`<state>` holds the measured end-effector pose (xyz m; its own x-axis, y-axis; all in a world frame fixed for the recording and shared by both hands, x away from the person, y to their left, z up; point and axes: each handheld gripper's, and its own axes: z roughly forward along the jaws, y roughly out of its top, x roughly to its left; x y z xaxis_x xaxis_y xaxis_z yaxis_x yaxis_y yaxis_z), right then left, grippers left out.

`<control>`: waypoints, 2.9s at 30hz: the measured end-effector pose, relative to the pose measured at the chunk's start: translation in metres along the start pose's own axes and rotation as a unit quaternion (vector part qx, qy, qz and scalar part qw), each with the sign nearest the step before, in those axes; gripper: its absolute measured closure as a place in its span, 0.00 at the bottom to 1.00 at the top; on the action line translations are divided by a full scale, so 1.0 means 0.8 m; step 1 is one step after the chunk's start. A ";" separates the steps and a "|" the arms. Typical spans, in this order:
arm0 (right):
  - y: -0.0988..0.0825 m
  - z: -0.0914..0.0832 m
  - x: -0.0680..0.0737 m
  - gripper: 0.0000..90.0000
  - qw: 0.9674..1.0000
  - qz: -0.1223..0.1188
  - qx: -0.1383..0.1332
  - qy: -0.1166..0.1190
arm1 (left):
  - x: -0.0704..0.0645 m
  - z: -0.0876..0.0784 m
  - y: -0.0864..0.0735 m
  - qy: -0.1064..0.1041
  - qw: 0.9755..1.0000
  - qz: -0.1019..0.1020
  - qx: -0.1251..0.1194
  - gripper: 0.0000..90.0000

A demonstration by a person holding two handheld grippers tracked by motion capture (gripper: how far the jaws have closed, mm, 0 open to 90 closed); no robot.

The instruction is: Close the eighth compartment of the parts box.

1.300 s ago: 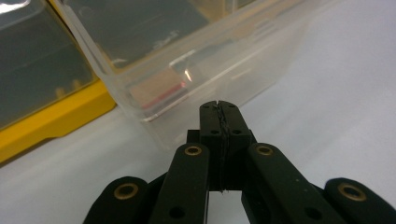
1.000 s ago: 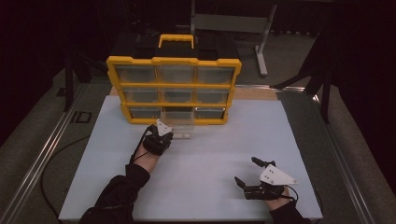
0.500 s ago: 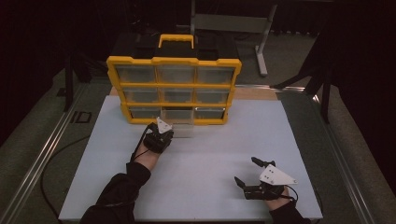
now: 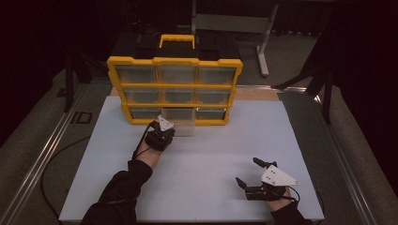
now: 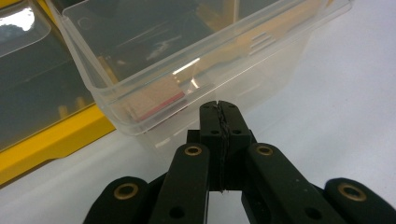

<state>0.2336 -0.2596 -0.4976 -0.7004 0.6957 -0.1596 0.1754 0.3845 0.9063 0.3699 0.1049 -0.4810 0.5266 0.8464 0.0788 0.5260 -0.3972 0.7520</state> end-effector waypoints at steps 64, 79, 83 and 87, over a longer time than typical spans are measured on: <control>-0.001 0.000 -0.001 0.10 1.000 0.000 0.002 0.002 | 0.024 0.041 0.036 0.014 1.000 -0.003 0.007 0.99; -0.001 -0.001 -0.001 0.10 1.000 0.002 0.001 0.001 | 0.029 0.052 0.047 0.020 1.000 0.002 0.008 0.99; -0.001 -0.001 0.000 0.10 1.000 0.002 0.001 0.002 | 0.032 0.056 0.047 0.021 1.000 -0.001 0.005 0.99; -0.001 0.000 -0.001 0.10 1.000 0.003 0.002 0.002 | 0.033 0.060 0.048 0.021 1.000 -0.002 0.007 0.99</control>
<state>0.2338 -0.2603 -0.4985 -0.7024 0.6953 -0.1521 0.1823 0.3824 0.9058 0.4360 0.0951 -0.4810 0.4966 0.8617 0.1042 0.5367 -0.3992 0.7434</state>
